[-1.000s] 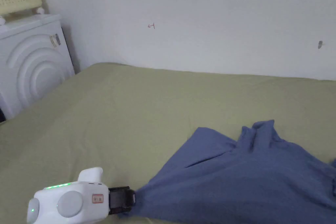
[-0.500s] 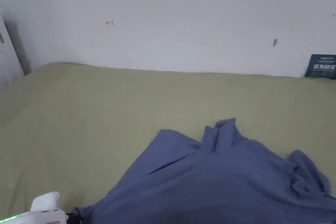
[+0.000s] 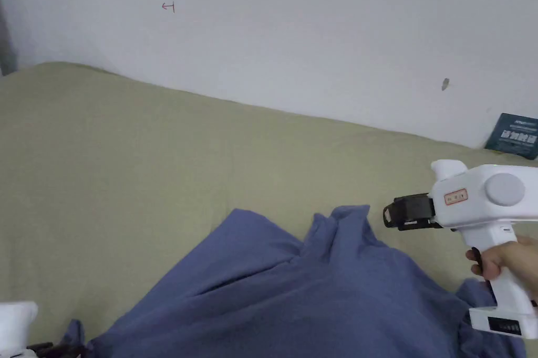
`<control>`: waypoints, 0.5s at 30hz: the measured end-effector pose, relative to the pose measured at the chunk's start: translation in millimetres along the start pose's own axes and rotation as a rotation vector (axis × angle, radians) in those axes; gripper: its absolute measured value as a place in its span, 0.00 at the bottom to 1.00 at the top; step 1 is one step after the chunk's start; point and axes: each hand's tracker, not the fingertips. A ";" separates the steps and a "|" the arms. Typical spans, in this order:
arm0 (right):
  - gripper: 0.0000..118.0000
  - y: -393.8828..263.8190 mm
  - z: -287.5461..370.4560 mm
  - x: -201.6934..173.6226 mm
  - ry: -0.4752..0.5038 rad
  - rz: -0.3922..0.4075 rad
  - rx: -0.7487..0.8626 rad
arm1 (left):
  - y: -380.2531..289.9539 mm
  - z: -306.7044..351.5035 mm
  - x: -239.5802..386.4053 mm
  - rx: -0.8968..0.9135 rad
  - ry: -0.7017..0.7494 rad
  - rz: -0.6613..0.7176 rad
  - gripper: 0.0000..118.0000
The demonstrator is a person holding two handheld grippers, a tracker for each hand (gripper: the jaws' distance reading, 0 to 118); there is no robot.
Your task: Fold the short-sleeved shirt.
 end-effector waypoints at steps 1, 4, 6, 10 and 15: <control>0.78 9.5 -22.9 5.3 -0.004 0.035 -0.074 | -1.4 -1.4 -0.3 -0.004 -0.001 0.003 0.05; 0.78 10.5 -67.3 0.4 -0.011 0.097 -0.222 | -5.7 -7.1 -3.0 -0.026 0.024 -0.003 0.05; 0.78 7.8 -87.0 3.7 0.044 0.098 -0.248 | -7.3 -10.0 -3.7 -0.040 0.032 -0.006 0.05; 0.78 6.9 -101.2 7.0 0.101 0.107 -0.273 | -9.3 -10.7 -2.9 -0.048 0.028 0.001 0.05; 0.53 9.8 -99.3 5.1 0.224 0.058 -0.212 | -10.9 -11.4 1.5 -0.052 0.025 -0.001 0.05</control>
